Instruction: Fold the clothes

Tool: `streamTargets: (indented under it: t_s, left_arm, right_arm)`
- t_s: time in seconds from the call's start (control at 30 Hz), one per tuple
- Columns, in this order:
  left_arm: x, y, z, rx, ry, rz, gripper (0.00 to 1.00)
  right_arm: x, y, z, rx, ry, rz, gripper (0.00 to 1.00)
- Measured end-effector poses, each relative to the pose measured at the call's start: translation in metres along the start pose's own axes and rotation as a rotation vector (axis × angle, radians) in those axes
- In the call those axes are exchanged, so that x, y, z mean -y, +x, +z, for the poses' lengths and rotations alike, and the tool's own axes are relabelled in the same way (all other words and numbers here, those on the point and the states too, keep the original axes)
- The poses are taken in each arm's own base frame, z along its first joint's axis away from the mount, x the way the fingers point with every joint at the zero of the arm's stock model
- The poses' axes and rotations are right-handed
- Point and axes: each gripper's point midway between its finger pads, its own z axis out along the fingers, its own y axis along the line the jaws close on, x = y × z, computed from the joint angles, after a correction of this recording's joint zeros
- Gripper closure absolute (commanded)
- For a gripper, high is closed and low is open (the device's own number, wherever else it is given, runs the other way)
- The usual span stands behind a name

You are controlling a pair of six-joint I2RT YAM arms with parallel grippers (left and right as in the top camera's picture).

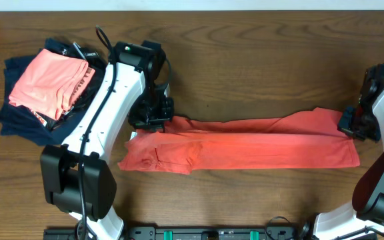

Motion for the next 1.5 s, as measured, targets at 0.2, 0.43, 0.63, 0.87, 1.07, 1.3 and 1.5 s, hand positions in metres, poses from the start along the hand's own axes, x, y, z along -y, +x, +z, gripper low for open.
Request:
streamTargets:
  t_s: [0.2,0.43,0.63,0.87,1.07,1.3,1.5]
  left_arm:
    - [-0.008,0.001,0.011,-0.013,-0.029,-0.006,0.87]
    - [-0.004,-0.032,0.012,0.117,-0.021,0.027,0.85]
    - [-0.001,-0.045,0.01,0.172,-0.011,0.041,0.86]
    - [0.013,-0.065,0.021,0.256,0.004,0.095,0.88]
    - [0.047,-0.057,0.067,0.242,0.055,0.227,0.89]
    - [0.076,-0.022,0.118,0.165,0.061,0.383,0.72]
    - [0.098,-0.022,0.123,0.203,0.091,0.456,0.63]
  right_arm:
    - [0.014,0.009,0.001,-0.041,0.043,0.018,0.87]
    - [0.027,0.019,0.003,-0.09,0.066,0.051,0.82]
    - [0.027,0.019,0.003,-0.09,0.064,0.057,0.81]
    - [0.026,0.018,0.003,-0.086,0.061,0.062,0.8]
    - [0.026,0.018,0.003,-0.084,0.06,0.066,0.8]
    - [0.025,0.017,0.003,-0.082,0.054,0.067,0.78]
    - [0.024,0.017,0.003,-0.083,0.049,0.068,0.75]
